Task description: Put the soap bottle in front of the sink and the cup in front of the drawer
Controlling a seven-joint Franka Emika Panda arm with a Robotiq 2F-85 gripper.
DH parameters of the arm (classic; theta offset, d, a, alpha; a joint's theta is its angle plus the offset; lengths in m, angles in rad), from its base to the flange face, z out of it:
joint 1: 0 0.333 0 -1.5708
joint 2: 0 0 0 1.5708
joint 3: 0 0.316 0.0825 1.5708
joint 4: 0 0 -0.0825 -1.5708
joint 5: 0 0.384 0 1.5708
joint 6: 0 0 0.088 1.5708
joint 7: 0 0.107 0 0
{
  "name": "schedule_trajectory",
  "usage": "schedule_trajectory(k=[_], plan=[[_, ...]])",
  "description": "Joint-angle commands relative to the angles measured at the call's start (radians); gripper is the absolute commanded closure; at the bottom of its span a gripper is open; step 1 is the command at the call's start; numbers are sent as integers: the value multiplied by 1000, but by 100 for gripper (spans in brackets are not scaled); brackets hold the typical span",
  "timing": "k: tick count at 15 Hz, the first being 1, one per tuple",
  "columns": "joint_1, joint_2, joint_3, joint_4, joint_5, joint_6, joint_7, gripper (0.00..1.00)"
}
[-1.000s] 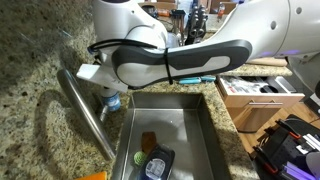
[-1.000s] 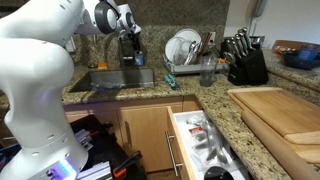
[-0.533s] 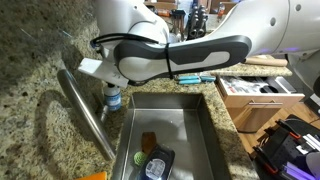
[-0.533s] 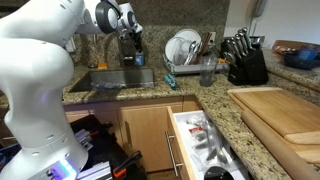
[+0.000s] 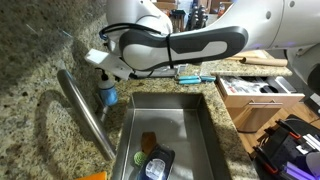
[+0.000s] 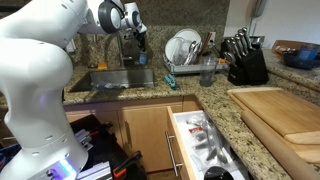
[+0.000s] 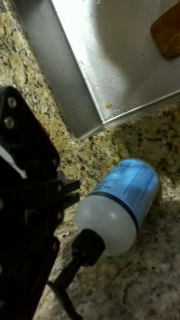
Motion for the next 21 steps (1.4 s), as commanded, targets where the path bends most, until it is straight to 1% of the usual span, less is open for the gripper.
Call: schedule_trajectory(k=[1, 2, 3, 4, 5, 6, 8, 9, 10, 11, 12, 14, 15, 16, 17, 18, 21], plan=[[-5, -46, -11, -34, 3, -57, 43, 100], [-3, -52, -15, -35, 1, -65, 55, 92], [-5, -5, -8, 0, -1, -23, 29, 74], [-4, -7, -9, 1, -1, -26, 33, 92], [-4, -7, -9, 1, -1, -26, 33, 85], [-3, -6, -9, 1, -1, -26, 33, 50], [-10, 2, 6, 12, 33, -10, 91, 46], [-12, 6, 8, 16, 50, -10, 140, 40], [-14, 7, 11, 19, 72, -23, 192, 32], [-3, 0, -4, 4, 35, -20, 133, 25], [-3, 0, -4, 4, 36, -20, 144, 41], [-2, 1, -4, 4, 35, -20, 143, 26], [-2, 1, -4, 4, 35, -20, 143, 25], [-2, 1, -4, 4, 35, -20, 143, 6], [-15, 7, 11, 7, 62, 2, 162, 5], [-22, 9, 18, 7, 79, 13, 180, 1], [-49, 15, 38, 3, 144, 71, 229, 0]])
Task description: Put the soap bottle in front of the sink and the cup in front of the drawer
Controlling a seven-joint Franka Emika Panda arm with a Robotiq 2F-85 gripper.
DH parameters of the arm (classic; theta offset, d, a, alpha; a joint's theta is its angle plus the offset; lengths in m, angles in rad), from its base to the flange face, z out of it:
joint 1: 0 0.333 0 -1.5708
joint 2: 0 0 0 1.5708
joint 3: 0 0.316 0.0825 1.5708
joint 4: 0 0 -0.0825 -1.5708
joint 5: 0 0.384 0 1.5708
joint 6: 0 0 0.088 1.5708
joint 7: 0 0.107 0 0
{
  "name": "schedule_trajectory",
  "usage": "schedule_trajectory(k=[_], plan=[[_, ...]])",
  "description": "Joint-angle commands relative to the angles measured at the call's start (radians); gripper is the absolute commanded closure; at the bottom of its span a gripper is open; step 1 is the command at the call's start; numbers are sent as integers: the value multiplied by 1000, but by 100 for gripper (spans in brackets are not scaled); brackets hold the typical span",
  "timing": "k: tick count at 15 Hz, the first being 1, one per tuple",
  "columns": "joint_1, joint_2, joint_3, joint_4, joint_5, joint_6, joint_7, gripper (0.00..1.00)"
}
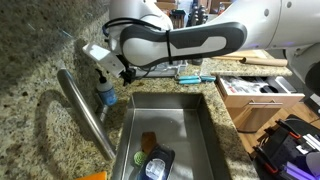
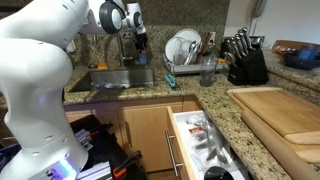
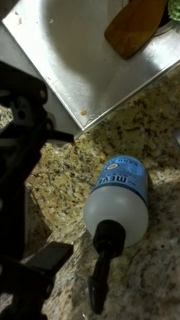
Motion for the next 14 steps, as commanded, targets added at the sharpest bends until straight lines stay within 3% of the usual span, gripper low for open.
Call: schedule_trajectory(k=[1, 3, 4, 6, 8, 12, 14], plan=[[-46, 9, 43, -4, 85, 76, 49, 0], [-66, 7, 57, -11, 137, 88, 77, 0], [-39, 4, 25, -1, 95, 55, 57, 0], [-55, 4, 35, -1, 117, 62, 65, 0], [-92, 14, 84, -3, 178, 116, 66, 0], [-122, 27, 120, -14, 262, 131, 60, 0], [-104, 25, 93, -2, 236, 104, 70, 0]])
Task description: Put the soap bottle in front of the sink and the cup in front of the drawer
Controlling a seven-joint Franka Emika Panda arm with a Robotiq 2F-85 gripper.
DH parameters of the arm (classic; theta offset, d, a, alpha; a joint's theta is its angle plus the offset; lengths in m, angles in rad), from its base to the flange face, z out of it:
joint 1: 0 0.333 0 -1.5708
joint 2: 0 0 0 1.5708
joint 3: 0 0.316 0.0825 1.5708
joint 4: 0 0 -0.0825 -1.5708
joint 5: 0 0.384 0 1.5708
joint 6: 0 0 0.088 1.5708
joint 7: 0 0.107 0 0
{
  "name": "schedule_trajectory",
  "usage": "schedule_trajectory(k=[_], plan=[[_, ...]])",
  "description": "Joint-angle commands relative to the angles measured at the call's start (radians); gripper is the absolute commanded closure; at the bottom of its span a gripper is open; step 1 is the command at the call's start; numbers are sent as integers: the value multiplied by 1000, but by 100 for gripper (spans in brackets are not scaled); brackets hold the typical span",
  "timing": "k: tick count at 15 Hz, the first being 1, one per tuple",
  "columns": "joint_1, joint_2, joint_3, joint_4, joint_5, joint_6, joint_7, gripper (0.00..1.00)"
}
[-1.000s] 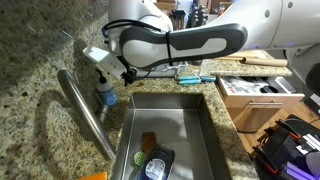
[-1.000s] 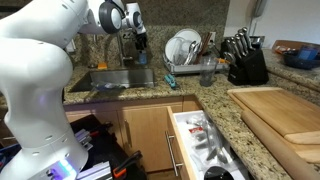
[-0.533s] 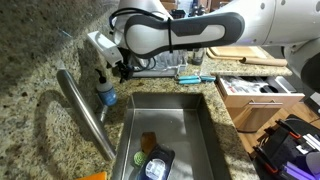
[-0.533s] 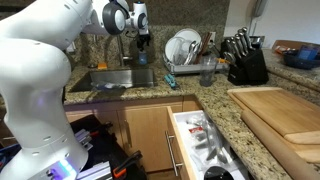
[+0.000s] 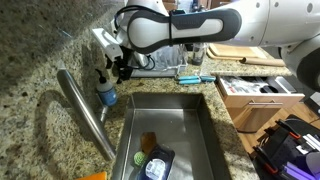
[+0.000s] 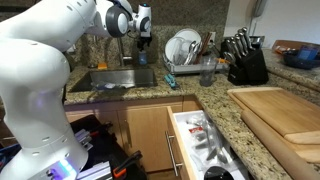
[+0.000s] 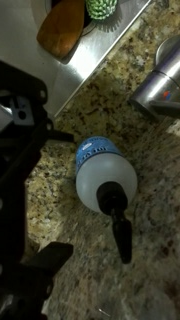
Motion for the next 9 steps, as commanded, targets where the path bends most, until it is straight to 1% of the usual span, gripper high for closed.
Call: schedule_trajectory(k=[1, 3, 4, 6, 8, 9], plan=[[-5, 6, 2, -1, 4, 0, 0, 0], [-9, 10, 6, 0, 11, -5, 2, 0], [-31, 23, 54, 10, 59, 17, -30, 0], [-39, 36, 98, 24, 108, 39, -43, 0], [-46, 36, 127, 29, 137, 45, -61, 0], [-44, 35, 128, 27, 138, 53, -62, 0]])
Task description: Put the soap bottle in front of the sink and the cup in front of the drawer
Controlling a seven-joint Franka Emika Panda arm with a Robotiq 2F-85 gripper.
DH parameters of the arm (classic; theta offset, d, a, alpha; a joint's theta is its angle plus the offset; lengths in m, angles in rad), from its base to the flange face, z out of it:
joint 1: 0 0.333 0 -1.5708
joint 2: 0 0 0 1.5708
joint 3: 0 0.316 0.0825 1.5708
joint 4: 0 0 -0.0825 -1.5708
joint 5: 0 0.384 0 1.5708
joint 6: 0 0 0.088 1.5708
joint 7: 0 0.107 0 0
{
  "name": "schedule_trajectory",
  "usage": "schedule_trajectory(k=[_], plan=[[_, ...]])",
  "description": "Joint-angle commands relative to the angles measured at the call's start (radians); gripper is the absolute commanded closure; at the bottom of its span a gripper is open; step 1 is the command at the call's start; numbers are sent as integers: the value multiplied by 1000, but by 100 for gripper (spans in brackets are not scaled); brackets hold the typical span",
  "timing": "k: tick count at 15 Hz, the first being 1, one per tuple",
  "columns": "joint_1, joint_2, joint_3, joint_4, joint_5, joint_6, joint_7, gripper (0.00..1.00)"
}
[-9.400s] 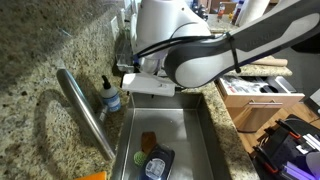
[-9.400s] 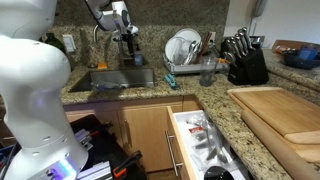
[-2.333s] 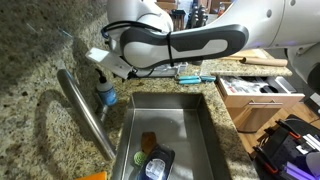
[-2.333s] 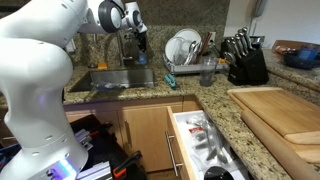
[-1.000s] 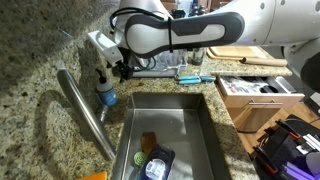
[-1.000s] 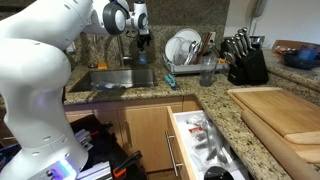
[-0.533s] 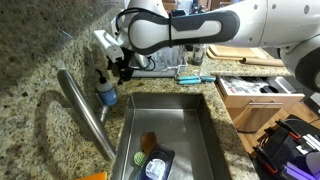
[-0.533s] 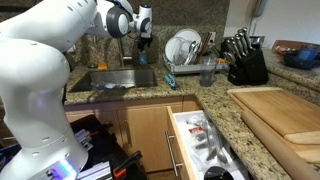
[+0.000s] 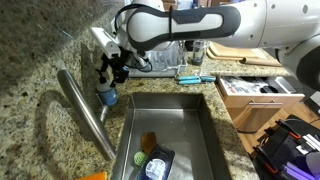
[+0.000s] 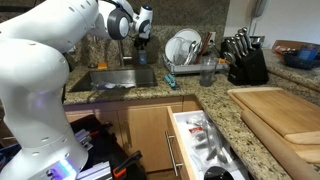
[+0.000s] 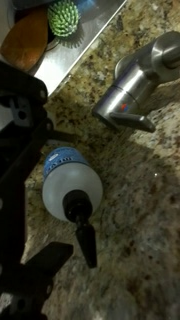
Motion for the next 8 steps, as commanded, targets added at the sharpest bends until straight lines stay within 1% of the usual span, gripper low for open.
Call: schedule_trajectory(k=[1, 6, 8], plan=[[-2, 1, 11, 1, 8, 7, -5, 0], [-4, 15, 29, 10, 19, 40, -14, 0], [1, 19, 22, 10, 12, 45, -11, 0]])
